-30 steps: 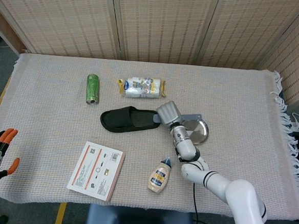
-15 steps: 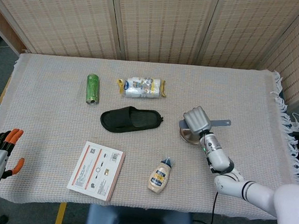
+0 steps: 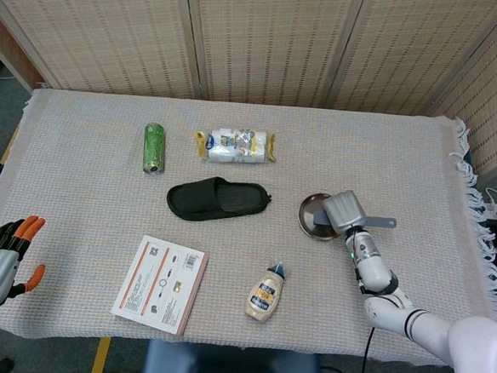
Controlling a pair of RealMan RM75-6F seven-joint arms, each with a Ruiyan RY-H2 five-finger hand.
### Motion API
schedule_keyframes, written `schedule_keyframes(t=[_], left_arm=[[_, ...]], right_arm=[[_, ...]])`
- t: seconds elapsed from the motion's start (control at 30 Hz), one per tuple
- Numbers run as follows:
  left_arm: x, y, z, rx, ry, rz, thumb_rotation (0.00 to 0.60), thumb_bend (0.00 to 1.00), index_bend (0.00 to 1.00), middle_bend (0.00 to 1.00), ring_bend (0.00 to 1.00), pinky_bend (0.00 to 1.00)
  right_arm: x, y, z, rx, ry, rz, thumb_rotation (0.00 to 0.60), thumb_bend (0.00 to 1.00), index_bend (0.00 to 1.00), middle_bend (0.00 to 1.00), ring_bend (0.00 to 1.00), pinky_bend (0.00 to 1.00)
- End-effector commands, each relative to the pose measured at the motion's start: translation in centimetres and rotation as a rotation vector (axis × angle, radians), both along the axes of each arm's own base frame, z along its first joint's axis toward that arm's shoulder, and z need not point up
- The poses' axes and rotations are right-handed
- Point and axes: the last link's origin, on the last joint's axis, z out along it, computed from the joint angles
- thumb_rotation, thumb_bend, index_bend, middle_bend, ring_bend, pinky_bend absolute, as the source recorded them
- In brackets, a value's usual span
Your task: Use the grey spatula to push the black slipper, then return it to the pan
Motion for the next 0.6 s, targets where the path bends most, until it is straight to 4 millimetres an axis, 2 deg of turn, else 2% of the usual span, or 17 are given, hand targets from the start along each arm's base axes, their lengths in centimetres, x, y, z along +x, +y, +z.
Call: schedule_keyframes(t=[0.03, 0.17, 0.3, 0.43, 0.6], left_arm=[[0.0, 0.0, 0.0, -0.002, 0.001, 0.004, 0.6, 0.43, 0.0, 0.0, 0.0, 0.07], [-0.2, -0.1, -0.1, -0.016, -0.02, 0.034, 0.6, 0.43, 0.0, 0.0, 0.0, 0.07], [-0.1, -0.2, 0.0, -0.042, -0.04, 0.054, 0.6, 0.43, 0.0, 0.0, 0.0, 0.08], [0.0, -0.2, 0.0, -0.038, -0.037, 0.049, 0.6, 0.43, 0.0, 0.0, 0.0, 0.08], [0.1, -0.3, -0.1, -0.037, -0.03, 0.047, 0.6, 0.43, 0.0, 0.0, 0.0, 0.08]], right_arm=[[0.4, -0.5, -0.4, 0.011, -0.005, -0.004, 0.6, 0.46, 0.63, 0.61, 0.5, 0.57], [0.4, -0.5, -0.2, 0.016, -0.012, -0.015, 0.6, 0.45, 0.32, 0.43, 0.39, 0.54], [-0.2, -0.4, 0.4, 0.051, -0.023, -0.083, 0.6, 0.45, 0.09, 0.26, 0.17, 0.42], [0.0, -0.3, 1.0, 0.066, -0.053, -0.127, 0.6, 0.45, 0.01, 0.2, 0.09, 0.34], [0.2, 0.1, 1.8, 0.065, -0.069, -0.128, 0.6, 0.45, 0.0, 0.19, 0.09, 0.34]])
